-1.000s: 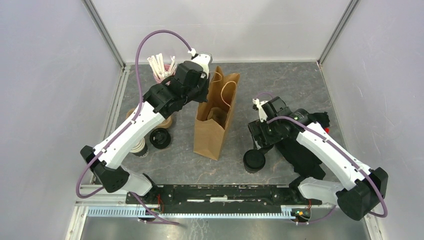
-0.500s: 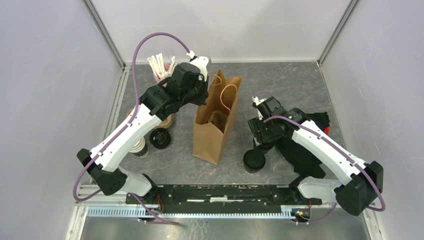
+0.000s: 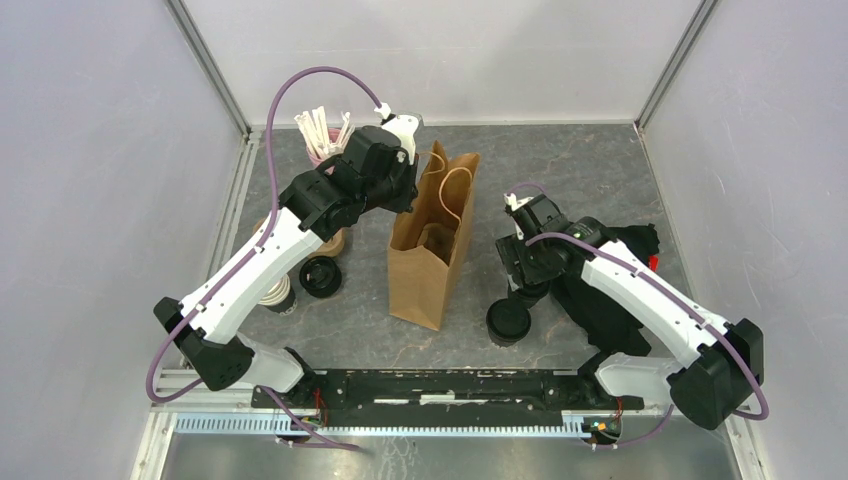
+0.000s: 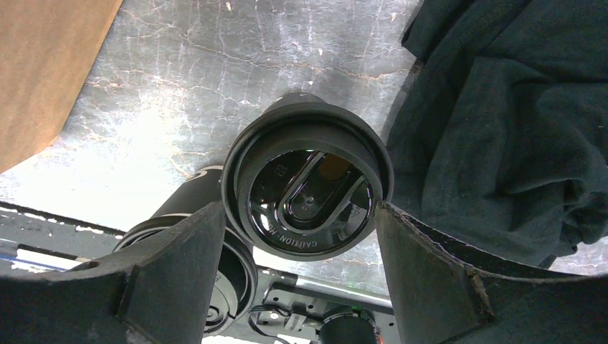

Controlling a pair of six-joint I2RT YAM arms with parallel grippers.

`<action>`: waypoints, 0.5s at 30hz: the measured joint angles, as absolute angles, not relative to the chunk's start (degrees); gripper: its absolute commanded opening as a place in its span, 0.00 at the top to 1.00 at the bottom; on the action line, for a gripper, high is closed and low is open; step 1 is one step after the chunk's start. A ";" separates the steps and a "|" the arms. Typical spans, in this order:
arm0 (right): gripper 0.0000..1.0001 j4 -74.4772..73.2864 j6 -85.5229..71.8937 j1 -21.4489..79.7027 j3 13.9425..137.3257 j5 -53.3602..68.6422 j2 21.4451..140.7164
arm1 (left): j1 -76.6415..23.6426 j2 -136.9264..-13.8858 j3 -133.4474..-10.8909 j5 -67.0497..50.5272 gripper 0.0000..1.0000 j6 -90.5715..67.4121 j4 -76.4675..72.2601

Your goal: Pack the takeout coffee

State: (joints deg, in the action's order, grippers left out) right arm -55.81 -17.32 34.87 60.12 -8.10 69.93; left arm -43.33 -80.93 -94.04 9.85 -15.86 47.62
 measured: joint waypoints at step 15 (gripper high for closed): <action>0.17 -55.55 -17.17 34.87 60.07 -9.82 70.24 | -43.20 -80.95 -94.04 8.69 0.98 -15.86 47.66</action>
State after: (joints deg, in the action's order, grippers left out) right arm -55.55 -17.17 34.87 60.07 -9.82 70.24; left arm -43.20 -80.95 -94.04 8.69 -15.86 47.66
